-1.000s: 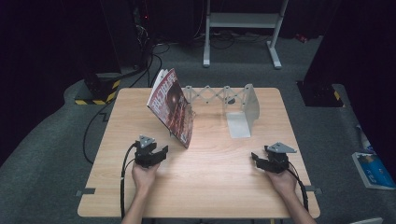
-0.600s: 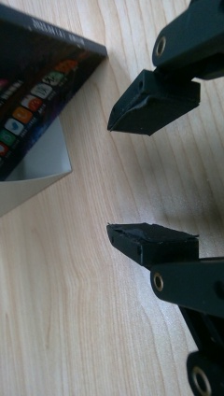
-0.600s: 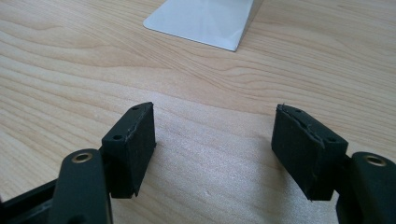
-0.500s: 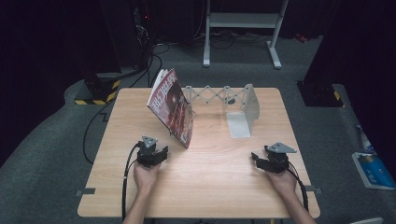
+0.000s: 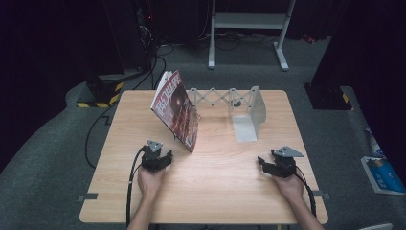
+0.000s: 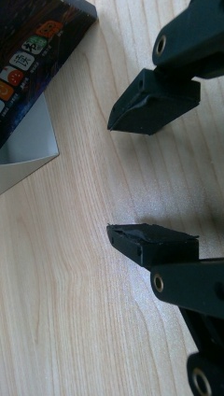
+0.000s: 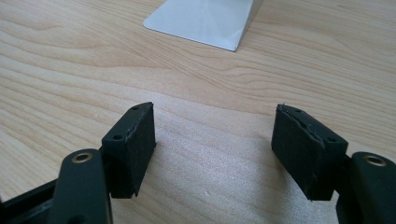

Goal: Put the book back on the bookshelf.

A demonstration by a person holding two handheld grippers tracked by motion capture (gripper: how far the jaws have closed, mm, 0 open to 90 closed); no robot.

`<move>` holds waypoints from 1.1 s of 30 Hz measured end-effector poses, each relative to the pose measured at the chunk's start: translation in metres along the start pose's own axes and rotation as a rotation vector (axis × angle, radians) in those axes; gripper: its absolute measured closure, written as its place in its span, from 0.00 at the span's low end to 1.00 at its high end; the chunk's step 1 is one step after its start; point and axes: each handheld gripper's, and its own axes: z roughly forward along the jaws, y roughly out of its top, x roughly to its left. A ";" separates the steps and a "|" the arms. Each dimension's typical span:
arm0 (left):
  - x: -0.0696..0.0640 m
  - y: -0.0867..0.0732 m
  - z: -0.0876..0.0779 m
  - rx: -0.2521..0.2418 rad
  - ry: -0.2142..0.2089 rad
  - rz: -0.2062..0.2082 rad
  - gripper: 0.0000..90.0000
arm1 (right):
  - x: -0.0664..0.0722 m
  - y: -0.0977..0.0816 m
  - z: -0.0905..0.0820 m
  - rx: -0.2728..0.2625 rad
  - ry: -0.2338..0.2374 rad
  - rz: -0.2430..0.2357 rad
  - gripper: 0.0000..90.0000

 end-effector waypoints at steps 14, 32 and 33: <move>-0.002 -0.003 0.002 -0.031 0.005 -0.007 0.42 | 0.000 0.000 0.000 0.001 0.001 -0.001 0.34; -0.004 -0.006 0.001 -0.044 0.002 -0.006 0.41 | 0.000 -0.001 0.000 -0.005 -0.001 0.002 0.34; -0.004 -0.006 0.001 -0.044 0.002 -0.006 0.41 | 0.000 -0.001 0.000 -0.005 -0.001 0.001 0.34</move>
